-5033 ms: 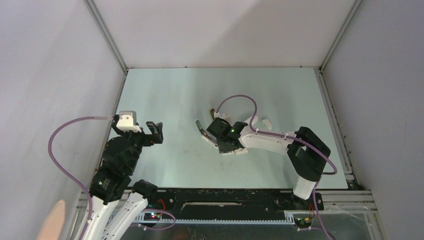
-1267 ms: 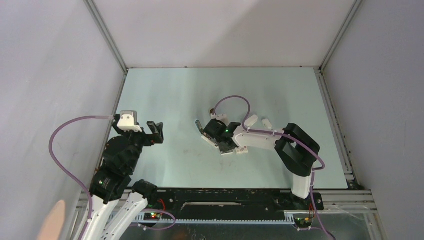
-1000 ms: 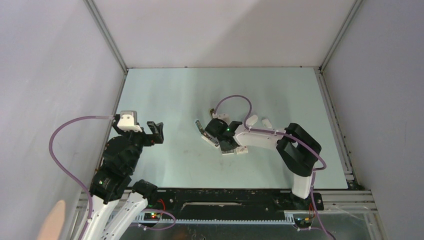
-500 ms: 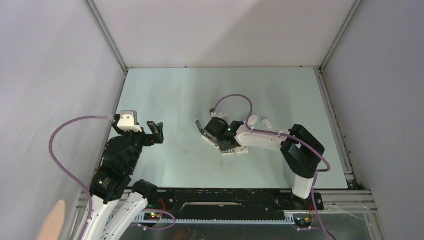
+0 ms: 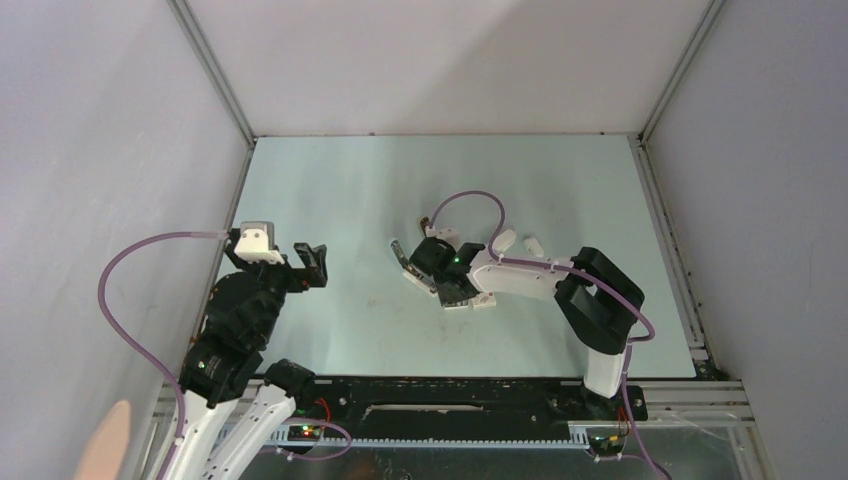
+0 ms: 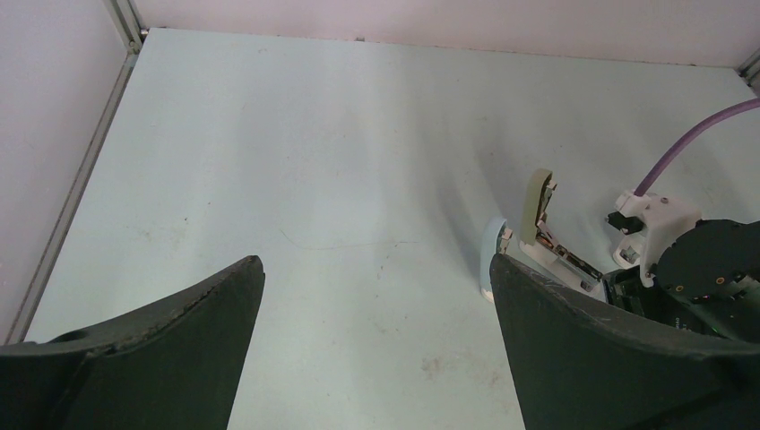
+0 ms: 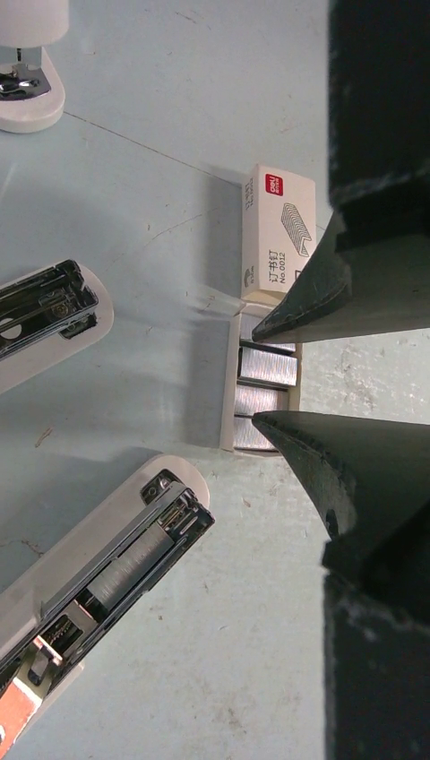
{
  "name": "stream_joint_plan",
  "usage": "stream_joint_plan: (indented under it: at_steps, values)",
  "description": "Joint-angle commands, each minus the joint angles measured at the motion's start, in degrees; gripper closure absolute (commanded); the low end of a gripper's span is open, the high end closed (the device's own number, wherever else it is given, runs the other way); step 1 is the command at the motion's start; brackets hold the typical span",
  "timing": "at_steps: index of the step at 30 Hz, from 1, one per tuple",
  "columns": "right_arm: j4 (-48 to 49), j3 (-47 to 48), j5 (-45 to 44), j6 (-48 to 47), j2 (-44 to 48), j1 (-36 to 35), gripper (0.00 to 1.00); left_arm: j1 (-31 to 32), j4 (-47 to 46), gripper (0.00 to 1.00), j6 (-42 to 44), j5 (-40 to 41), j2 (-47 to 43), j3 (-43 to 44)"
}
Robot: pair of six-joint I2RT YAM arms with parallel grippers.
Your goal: Load the staples into the stapler
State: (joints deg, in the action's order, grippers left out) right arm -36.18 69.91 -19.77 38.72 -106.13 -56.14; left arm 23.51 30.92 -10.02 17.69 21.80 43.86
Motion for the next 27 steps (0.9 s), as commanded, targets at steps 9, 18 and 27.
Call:
stream_joint_plan:
  at_steps: [9,18,27]
  values:
    - [1.90,-4.16,-0.10,3.45,1.89,1.76,0.62,0.25,-2.18,0.00,0.35,-0.82,0.30,0.09]
    - [4.06,-5.31,2.01,3.49,1.82,2.54,0.57,0.22,-2.23,0.00,0.35,-0.86,0.43,0.09]
    - [5.68,-6.68,2.63,3.63,1.85,3.13,0.56,0.23,-2.22,0.00,0.44,-0.82,0.40,0.05]
